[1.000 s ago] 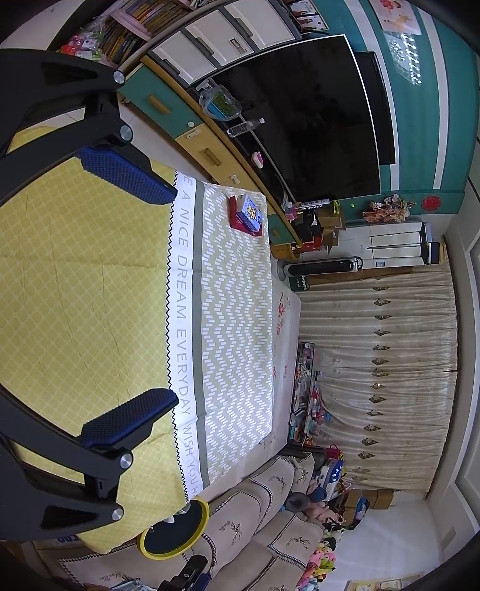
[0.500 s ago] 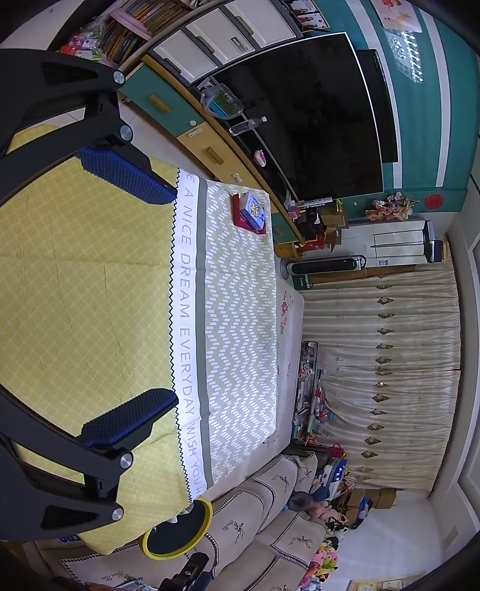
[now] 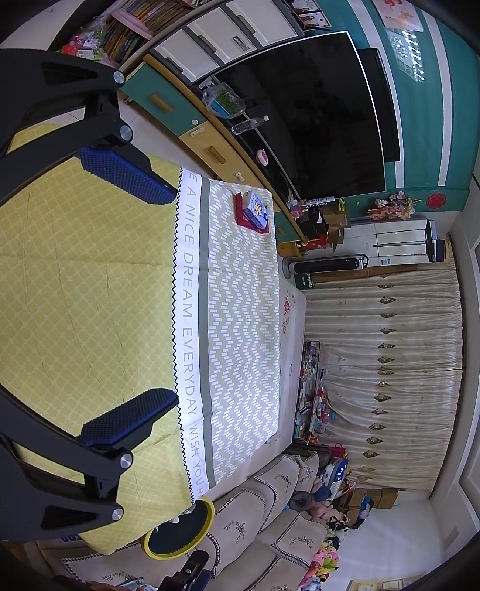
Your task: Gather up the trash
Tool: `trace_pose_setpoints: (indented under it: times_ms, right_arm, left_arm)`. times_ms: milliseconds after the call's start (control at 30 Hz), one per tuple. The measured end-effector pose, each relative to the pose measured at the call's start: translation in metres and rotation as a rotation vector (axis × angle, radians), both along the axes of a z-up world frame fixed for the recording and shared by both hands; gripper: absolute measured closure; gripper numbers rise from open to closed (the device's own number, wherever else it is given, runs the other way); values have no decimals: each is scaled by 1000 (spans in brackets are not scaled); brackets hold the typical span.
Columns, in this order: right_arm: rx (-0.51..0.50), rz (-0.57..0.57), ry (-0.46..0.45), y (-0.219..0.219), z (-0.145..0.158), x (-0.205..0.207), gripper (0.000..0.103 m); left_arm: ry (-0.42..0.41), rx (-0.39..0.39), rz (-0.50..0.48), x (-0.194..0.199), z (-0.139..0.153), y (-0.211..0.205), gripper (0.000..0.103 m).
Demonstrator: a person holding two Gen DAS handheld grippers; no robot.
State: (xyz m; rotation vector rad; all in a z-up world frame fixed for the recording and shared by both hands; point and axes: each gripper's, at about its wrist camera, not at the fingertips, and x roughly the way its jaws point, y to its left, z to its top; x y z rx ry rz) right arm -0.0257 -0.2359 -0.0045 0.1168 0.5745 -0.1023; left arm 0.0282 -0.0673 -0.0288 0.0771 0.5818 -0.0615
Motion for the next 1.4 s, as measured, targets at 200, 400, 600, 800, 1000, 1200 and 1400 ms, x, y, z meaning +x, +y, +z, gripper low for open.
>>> trace_pose_setpoints:
  times_ms: [200, 400, 600, 800, 1000, 1200, 1400]
  right_arm:
    - [3, 2, 2, -1, -2, 2, 14]
    - [3, 1, 4, -1, -3, 2, 14]
    - [3, 0, 3, -1, -3, 2, 14]
    - [3, 1, 4, -1, -3, 2, 14]
    - [2, -1, 5, -1, -3, 3, 14]
    - [3, -1, 4, -1, -3, 3, 14]
    - [3, 0, 6, -2, -3, 3, 14]
  left_arm:
    - [8, 3, -5, -1, -3, -2, 5]
    - [9, 5, -7, 0, -3, -3, 5]
    - [9, 4, -7, 0, -3, -3, 5]
    - [9, 3, -8, 0, -2, -3, 5]
    - [9, 4, -8, 0, -2, -2, 5]
    - [8, 4, -9, 0, -2, -3, 5]
    - [7, 5, -10, 0, -2, -4, 5]
